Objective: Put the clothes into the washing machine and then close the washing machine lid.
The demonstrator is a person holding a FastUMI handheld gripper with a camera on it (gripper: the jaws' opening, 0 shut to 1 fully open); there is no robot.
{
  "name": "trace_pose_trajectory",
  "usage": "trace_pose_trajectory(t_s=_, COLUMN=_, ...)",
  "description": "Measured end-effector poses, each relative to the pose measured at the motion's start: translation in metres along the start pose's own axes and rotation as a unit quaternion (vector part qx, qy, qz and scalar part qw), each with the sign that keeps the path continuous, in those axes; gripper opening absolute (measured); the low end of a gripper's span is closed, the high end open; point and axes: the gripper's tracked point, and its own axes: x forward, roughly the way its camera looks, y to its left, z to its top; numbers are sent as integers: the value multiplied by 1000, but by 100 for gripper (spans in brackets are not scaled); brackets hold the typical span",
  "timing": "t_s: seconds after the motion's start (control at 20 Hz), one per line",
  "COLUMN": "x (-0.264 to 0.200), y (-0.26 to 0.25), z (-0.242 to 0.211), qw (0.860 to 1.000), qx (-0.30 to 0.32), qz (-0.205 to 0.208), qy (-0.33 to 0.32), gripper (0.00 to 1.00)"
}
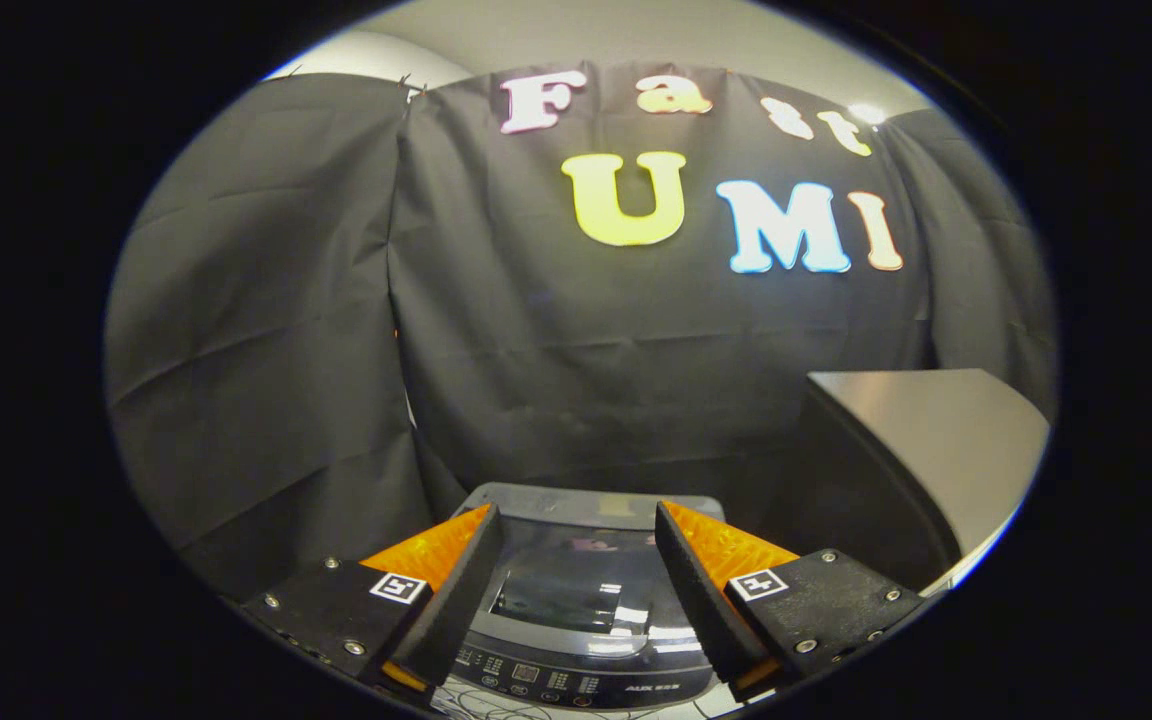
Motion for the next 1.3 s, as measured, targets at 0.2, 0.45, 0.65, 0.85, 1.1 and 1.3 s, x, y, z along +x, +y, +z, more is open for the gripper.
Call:
trace_pose_trajectory(t_s=0.2, x=-40, y=-31, z=28, qw=999, qx=-19, qz=1, qy=-40, gripper=94)
trace_pose_trajectory(t_s=0.45, x=-104, y=-65, z=44, qw=997, qx=-26, qz=4, qy=-75, gripper=94)
trace_pose_trajectory(t_s=0.65, x=-149, y=-96, z=52, qw=995, qx=-28, qz=-6, qy=-92, gripper=94)
trace_pose_trajectory(t_s=0.85, x=-191, y=-132, z=55, qw=995, qx=-27, qz=-23, qy=-98, gripper=94)
trace_pose_trajectory(t_s=1.1, x=-245, y=-177, z=51, qw=993, qx=-20, qz=-57, qy=-104, gripper=94)
trace_pose_trajectory(t_s=1.3, x=-284, y=-209, z=45, qw=991, qx=-7, qz=-81, qy=-107, gripper=94)
